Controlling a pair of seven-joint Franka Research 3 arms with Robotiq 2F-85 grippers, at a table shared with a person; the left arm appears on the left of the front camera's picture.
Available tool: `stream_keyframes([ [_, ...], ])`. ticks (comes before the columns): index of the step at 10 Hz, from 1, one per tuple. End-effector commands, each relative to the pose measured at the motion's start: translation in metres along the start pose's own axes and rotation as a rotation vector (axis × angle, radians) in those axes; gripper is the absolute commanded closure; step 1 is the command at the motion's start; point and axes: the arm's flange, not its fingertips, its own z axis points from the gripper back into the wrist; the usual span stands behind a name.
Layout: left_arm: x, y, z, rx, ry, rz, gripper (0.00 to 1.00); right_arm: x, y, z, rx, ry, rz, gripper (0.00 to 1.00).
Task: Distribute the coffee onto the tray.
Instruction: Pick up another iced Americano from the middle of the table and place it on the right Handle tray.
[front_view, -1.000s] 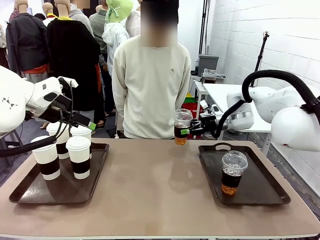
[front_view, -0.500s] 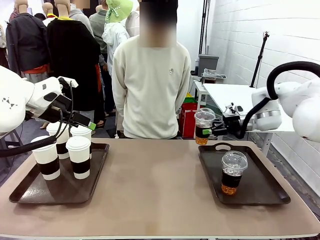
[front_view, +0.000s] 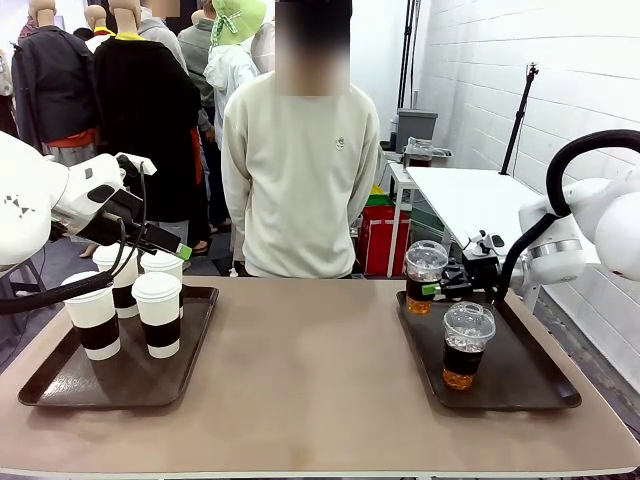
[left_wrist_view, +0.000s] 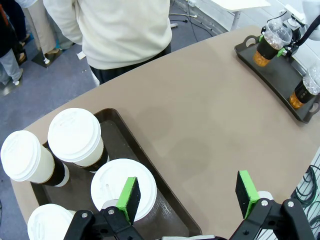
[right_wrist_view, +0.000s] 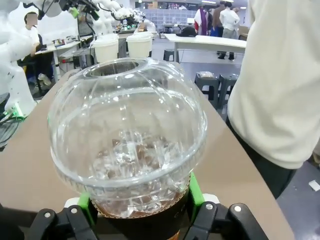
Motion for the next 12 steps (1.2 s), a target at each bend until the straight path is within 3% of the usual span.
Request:
stream_keyframes([
  [1, -0.001, 0.002, 0.000, -0.004, 0.002, -0.002, 0.00, -0.002, 0.007, 0.004, 0.013, -0.005, 0.011, 0.20],
  [10, -0.001, 0.002, 0.000, -0.004, 0.002, -0.002, 0.00, -0.044, 0.014, 0.015, -0.009, 0.007, -0.013, 0.20],
  [12, -0.001, 0.002, 0.000, -0.004, 0.002, -0.002, 0.00, -0.044, 0.016, 0.017, -0.007, 0.005, -0.037, 0.00],
])
